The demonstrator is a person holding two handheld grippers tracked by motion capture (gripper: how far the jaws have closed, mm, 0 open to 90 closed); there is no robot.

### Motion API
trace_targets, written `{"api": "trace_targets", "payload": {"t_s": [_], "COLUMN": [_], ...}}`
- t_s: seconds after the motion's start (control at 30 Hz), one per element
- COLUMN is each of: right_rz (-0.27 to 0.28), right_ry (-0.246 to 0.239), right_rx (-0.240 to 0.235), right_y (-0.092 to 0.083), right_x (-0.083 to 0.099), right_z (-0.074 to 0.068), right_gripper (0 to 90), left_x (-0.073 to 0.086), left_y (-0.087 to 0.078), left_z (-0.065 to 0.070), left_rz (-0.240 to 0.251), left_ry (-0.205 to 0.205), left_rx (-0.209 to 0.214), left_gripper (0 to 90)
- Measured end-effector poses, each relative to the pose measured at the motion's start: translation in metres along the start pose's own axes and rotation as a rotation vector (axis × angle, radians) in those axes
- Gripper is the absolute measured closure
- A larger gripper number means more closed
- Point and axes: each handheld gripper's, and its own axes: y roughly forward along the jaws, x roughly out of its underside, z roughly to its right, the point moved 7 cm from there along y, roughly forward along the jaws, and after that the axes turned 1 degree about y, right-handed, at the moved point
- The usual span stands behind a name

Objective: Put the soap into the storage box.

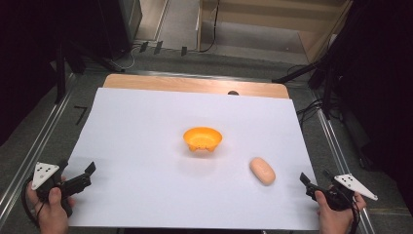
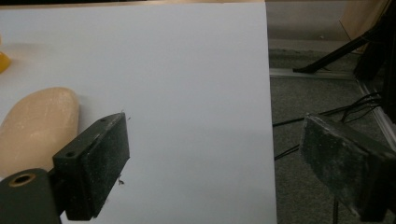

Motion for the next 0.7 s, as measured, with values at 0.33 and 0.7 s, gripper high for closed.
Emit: {"api": "trace_targets", "payload": {"t_s": [0.33,0.7], "right_rz": [-0.113,-0.236], "right_ry": [-0.108,-0.290], "right_rx": [0.051,0.092], "right_y": [0.013,0.024], "right_x": [-0.001,-0.020], "right_z": [-0.019,-0.036], "right_gripper": [13.3,31.8], "left_x": [0.000,0.000], "left_y": [0.000,0.000], "left_z": [0.000,0.000], "left_rz": [0.000,-0.005], "left_ry": [0.002,0.003], "left_rx": [-0.002,-0.003], "left_gripper": [7.4,7.4]}}
